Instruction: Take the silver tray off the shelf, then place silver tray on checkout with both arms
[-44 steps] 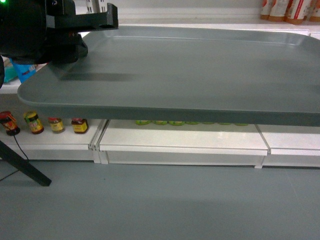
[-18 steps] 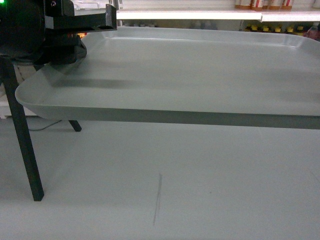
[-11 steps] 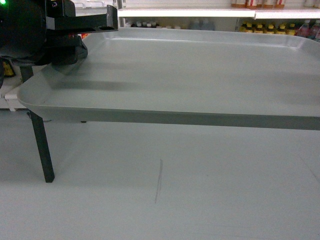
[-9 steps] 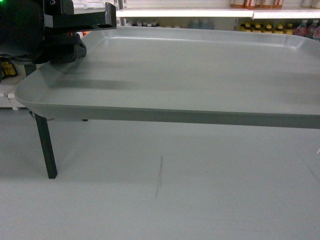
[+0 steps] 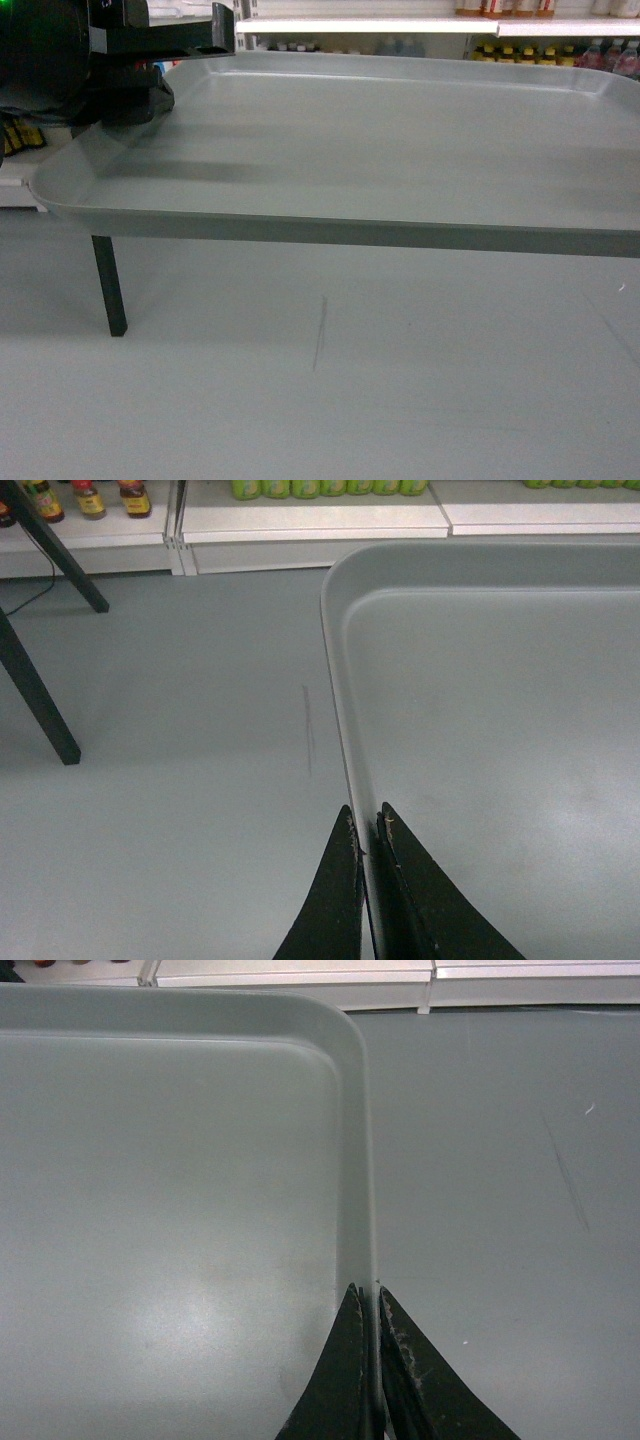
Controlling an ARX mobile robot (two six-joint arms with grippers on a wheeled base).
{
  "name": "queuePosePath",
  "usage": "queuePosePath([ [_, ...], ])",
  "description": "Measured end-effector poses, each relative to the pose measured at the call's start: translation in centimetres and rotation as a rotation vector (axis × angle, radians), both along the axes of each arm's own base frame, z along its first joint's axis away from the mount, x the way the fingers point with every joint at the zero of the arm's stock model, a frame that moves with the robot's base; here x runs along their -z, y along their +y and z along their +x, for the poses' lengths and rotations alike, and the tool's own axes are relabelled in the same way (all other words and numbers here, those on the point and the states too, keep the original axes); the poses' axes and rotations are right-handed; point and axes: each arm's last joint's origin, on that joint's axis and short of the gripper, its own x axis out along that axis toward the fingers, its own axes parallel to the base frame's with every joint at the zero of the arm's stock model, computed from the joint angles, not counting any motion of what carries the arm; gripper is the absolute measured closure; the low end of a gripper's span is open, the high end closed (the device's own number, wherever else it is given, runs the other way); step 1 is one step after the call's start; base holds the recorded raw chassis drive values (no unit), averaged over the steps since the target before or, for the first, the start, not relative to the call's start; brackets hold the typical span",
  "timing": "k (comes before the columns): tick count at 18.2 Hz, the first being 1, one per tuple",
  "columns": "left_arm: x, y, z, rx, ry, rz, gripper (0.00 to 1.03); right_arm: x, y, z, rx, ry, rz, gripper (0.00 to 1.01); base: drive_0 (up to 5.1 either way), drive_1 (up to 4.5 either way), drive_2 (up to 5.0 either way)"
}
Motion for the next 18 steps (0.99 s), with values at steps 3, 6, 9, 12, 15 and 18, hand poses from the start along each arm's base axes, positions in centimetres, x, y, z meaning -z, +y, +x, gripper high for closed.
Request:
queuePosePath([
  [3, 0.06, 0.00, 0.00, 0.000, 0.004, 0.001, 1.00, 0.03, 0.00, 0.00, 0.000, 0.002, 0.000, 0.99, 0.0, 0.00, 0.0],
  [6, 0.05, 0.00, 0.01, 0.001, 0.003, 0.001, 1.00, 0.03, 0.01, -0.01, 0.000, 0.002, 0.000, 0.99, -1.0, 0.52, 0.5],
  [9, 0.03, -0.07, 0.01, 0.002, 0.000, 0.000, 1.00, 0.03, -0.07, 0.00, 0.004, 0.002, -0.001, 0.99, -4.6, 2.45, 2.4],
  [12, 0.06, -0.06, 0.01, 0.002, 0.002, 0.000, 1.00, 0.04, -0.05, 0.00, 0.003, 0.002, -0.001, 0.99, -4.4, 2.62, 2.6],
  [15, 0.06, -0.02, 0.02, 0.001, 0.003, 0.001, 1.00, 0.04, -0.02, 0.00, 0.002, 0.002, -0.001, 0.99, -4.6, 2.40, 2.4],
  [18, 0.06, -0.02, 0.02, 0.001, 0.003, 0.001, 1.00, 0.01, -0.02, 0.00, 0.002, 0.000, -0.001, 0.99, -4.8, 2.27, 2.3],
])
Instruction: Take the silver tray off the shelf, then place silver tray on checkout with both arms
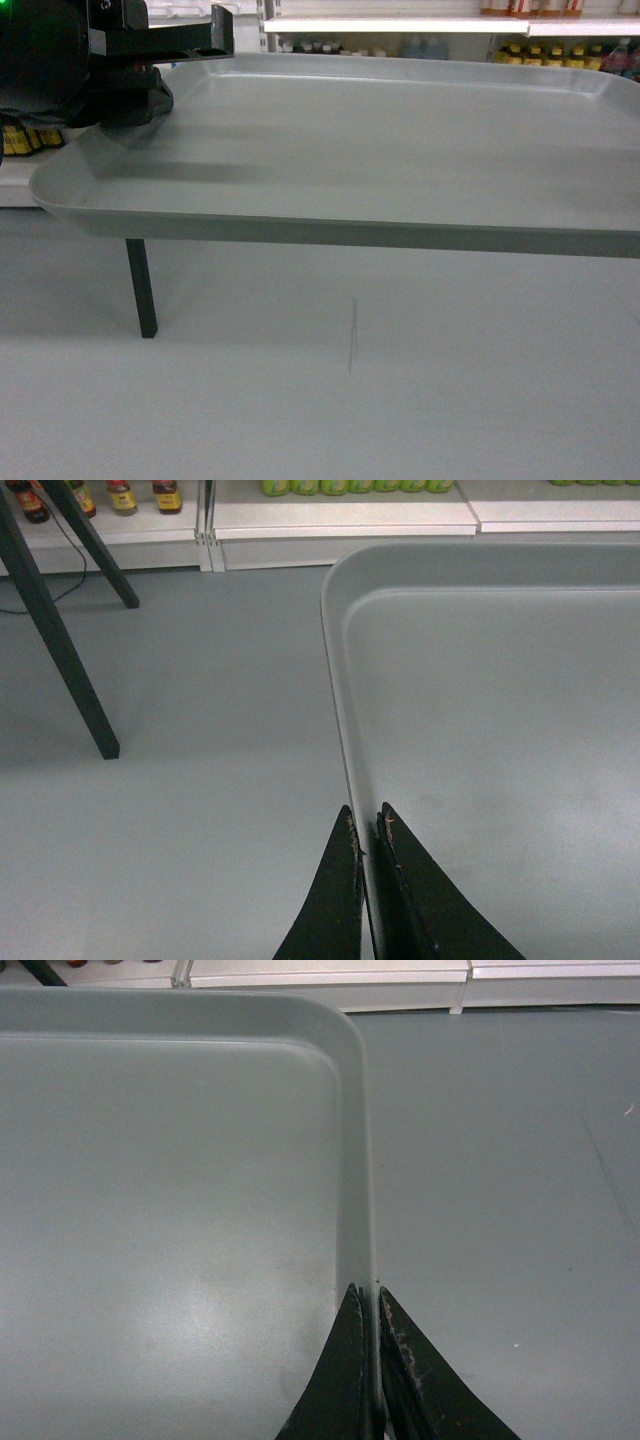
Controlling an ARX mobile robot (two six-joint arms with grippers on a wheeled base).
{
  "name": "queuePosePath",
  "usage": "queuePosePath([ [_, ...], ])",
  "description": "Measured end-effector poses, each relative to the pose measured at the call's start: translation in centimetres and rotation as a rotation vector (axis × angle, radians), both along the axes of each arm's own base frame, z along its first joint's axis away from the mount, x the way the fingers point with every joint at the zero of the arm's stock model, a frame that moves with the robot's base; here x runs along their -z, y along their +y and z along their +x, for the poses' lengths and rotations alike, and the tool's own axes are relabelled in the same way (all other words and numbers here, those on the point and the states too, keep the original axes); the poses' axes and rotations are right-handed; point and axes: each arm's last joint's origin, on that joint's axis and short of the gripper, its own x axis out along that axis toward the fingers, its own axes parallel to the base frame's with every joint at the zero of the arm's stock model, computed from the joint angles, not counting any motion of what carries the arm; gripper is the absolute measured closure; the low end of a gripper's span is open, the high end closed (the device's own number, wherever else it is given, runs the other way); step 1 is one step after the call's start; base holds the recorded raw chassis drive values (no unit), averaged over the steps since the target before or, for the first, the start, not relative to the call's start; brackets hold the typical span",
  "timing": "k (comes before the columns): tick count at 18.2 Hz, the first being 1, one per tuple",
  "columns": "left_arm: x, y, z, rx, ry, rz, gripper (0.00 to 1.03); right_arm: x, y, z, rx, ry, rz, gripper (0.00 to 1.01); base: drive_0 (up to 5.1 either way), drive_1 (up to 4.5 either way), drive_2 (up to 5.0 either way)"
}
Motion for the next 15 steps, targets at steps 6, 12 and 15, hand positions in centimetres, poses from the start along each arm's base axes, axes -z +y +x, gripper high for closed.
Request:
queuePosePath([
  [6, 0.01, 0.00, -0.01, 0.002, 0.002, 0.000, 1.00, 0.07, 0.01, 0.03, -0.001, 0.003, 0.000, 0.99, -4.7, 2.33, 2.3],
  [12, -0.03, -0.01, 0.02, 0.002, -0.004, -0.002, 1.00, -0.05, 0.00, 0.01, -0.001, -0.004, 0.001, 0.99, -4.9, 2.22, 2.2],
  [15, 0.04, -0.01, 0.01, 0.003, 0.002, 0.000, 1.00, 0.02, 0.03, 0.00, -0.003, 0.002, 0.001, 0.99, -4.7, 2.31, 2.3],
])
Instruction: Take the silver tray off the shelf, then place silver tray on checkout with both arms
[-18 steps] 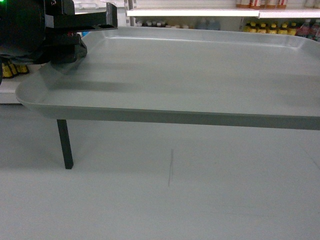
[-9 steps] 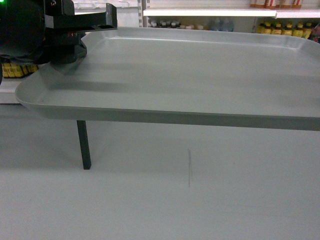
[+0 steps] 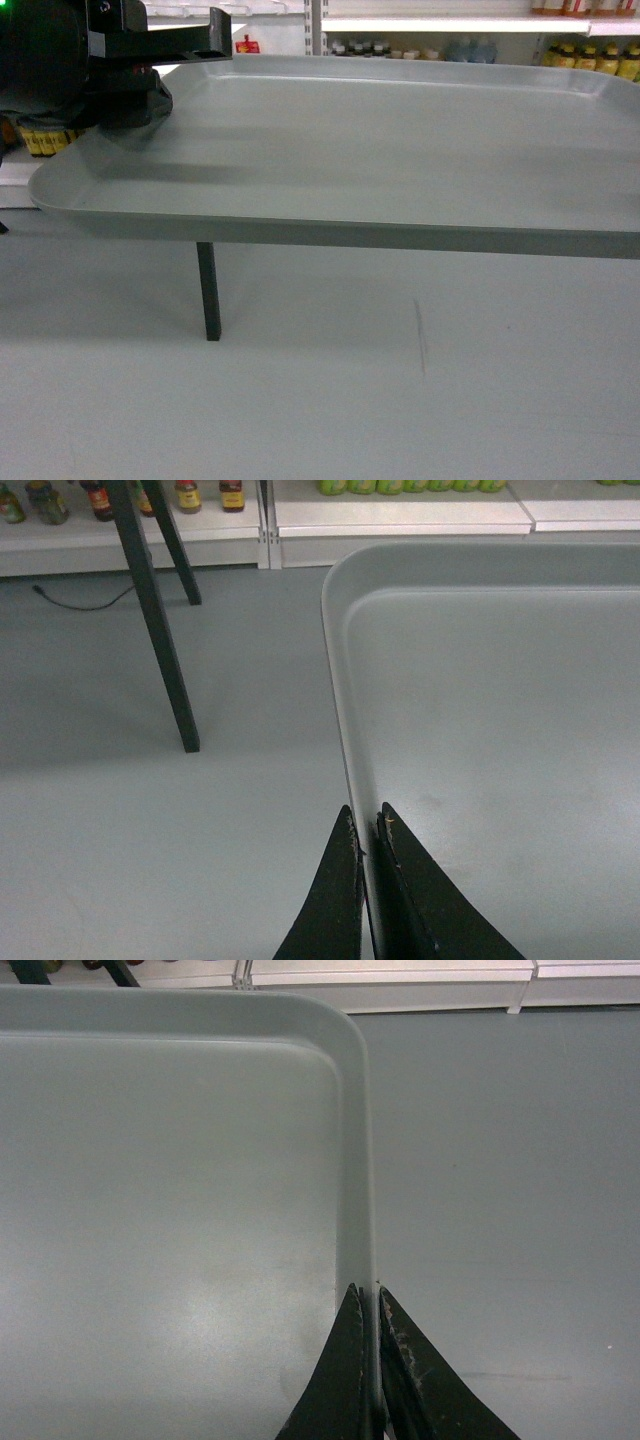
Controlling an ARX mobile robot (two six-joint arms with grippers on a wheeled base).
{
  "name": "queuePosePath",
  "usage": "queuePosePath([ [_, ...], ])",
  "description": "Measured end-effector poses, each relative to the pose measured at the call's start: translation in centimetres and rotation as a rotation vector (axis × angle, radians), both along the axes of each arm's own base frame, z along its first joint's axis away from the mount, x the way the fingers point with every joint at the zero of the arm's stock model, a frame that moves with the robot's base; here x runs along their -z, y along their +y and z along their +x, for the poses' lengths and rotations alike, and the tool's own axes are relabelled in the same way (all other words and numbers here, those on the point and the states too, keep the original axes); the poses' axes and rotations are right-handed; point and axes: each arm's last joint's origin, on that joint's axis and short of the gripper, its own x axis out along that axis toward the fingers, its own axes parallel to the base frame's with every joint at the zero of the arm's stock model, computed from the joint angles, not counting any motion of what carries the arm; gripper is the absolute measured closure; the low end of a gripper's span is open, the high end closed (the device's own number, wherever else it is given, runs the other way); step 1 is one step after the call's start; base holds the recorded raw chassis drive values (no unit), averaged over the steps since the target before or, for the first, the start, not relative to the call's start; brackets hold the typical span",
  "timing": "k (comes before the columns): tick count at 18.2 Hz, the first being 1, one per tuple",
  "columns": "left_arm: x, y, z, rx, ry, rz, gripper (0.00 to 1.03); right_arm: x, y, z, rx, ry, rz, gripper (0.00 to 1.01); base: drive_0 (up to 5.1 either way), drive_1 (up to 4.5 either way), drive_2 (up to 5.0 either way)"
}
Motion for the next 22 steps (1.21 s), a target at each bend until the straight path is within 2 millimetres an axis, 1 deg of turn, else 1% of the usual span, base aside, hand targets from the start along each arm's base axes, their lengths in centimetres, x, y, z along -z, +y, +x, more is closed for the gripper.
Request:
queuePosePath([
  [22, 0.03, -0.01, 0.00, 0.001, 0.001, 0.003, 1.00, 0.05, -0.02, 0.03, 0.002, 0.003, -0.001, 0.99, -4.7, 2.31, 2.3],
])
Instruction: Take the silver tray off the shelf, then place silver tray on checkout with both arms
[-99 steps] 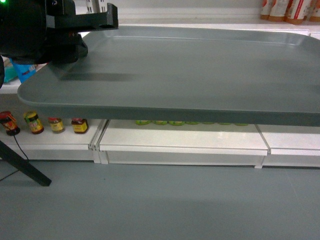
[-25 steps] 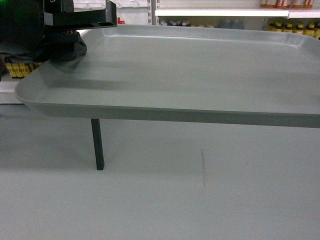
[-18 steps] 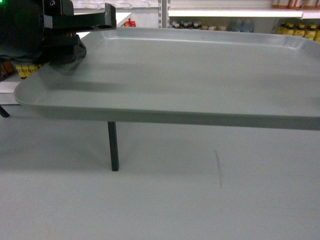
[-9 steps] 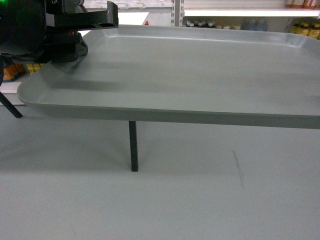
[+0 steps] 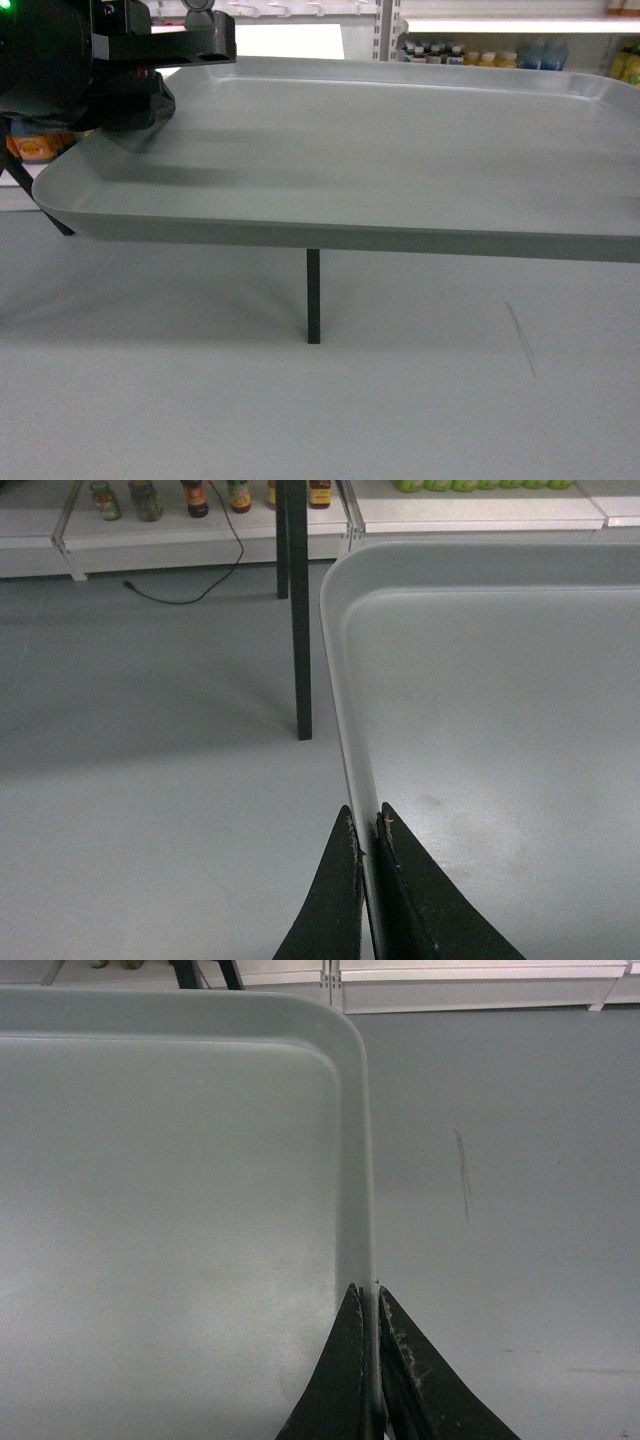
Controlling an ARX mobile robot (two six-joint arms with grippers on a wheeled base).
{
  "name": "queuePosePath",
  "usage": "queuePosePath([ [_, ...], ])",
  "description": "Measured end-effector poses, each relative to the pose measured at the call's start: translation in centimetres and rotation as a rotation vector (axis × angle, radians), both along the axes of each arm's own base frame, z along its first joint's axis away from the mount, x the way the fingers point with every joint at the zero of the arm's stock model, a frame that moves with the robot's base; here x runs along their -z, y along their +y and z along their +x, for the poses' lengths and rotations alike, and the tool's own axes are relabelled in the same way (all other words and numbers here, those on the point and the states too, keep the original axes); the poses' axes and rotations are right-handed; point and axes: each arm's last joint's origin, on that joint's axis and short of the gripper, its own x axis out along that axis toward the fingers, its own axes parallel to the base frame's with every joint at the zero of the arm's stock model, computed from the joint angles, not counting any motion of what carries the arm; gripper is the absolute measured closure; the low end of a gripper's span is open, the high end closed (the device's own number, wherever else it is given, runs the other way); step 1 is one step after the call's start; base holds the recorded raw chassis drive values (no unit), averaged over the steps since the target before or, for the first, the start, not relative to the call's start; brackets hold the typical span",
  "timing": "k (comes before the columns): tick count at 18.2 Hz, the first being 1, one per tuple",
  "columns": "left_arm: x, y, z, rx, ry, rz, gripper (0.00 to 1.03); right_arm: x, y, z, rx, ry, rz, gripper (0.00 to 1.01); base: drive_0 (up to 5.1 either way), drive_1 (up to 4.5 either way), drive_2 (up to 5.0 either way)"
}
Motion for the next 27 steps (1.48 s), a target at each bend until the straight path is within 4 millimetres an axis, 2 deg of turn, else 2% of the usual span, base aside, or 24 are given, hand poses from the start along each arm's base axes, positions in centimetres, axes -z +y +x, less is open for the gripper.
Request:
queuePosePath([
  [27, -0.01, 0.03, 0.02, -0.001, -0.002, 0.000, 1.00, -0.01, 0.01, 0.00, -0.001, -0.001, -0.003, 0.99, -4.9, 2.37, 2.4],
])
